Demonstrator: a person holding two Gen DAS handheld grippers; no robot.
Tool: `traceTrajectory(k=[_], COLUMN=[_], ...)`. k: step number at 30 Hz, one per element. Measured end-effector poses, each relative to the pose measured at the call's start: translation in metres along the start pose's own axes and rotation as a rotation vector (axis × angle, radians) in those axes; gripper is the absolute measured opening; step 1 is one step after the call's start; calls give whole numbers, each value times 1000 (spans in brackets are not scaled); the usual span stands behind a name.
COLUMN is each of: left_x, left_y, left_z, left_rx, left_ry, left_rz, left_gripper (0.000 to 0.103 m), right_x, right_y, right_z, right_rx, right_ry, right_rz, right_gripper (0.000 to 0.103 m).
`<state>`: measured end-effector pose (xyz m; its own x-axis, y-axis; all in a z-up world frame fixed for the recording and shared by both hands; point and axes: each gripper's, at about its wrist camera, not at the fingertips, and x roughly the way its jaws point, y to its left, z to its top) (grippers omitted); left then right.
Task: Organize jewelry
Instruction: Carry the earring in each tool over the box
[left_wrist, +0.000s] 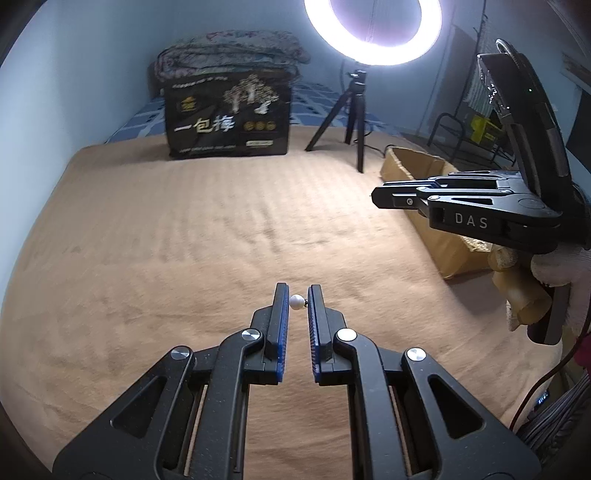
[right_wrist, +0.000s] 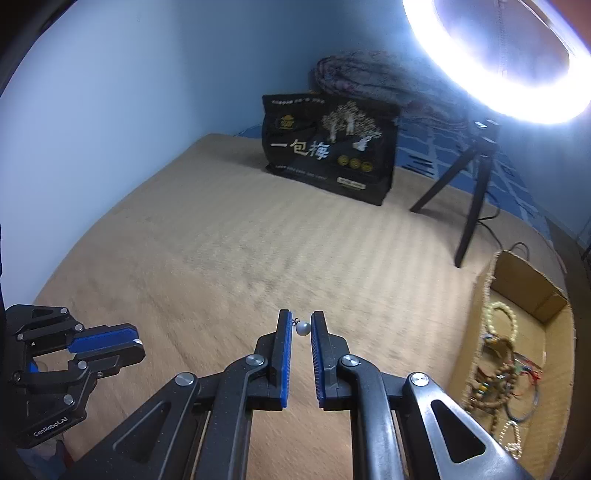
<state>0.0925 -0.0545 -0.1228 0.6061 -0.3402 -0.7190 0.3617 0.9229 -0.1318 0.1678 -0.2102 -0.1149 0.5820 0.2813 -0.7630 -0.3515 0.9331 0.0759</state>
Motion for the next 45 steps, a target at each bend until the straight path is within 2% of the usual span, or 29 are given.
traceTrajectory(k=[11,27,38,45], left_x=[4,36,61,78], left_y=[-49,-118,-150,-170], left_z=[20,59,90,108], left_rx=[57,90,86,92], left_ry=[-20,-16,-6,1], left_rz=[-60,-180,-245,-262], left_gripper=[9,9,9,9], right_x=[-45,-96,-104,-104], right_y=[-43,-121,-149,-163], right_z=[-19,-59,-71,-77], right_rx=[57,194,258,301], right_ry=[-30,-46,-40,-35], right_rz=[-54,-157,-186,-188], right_gripper=[8,8,8,8])
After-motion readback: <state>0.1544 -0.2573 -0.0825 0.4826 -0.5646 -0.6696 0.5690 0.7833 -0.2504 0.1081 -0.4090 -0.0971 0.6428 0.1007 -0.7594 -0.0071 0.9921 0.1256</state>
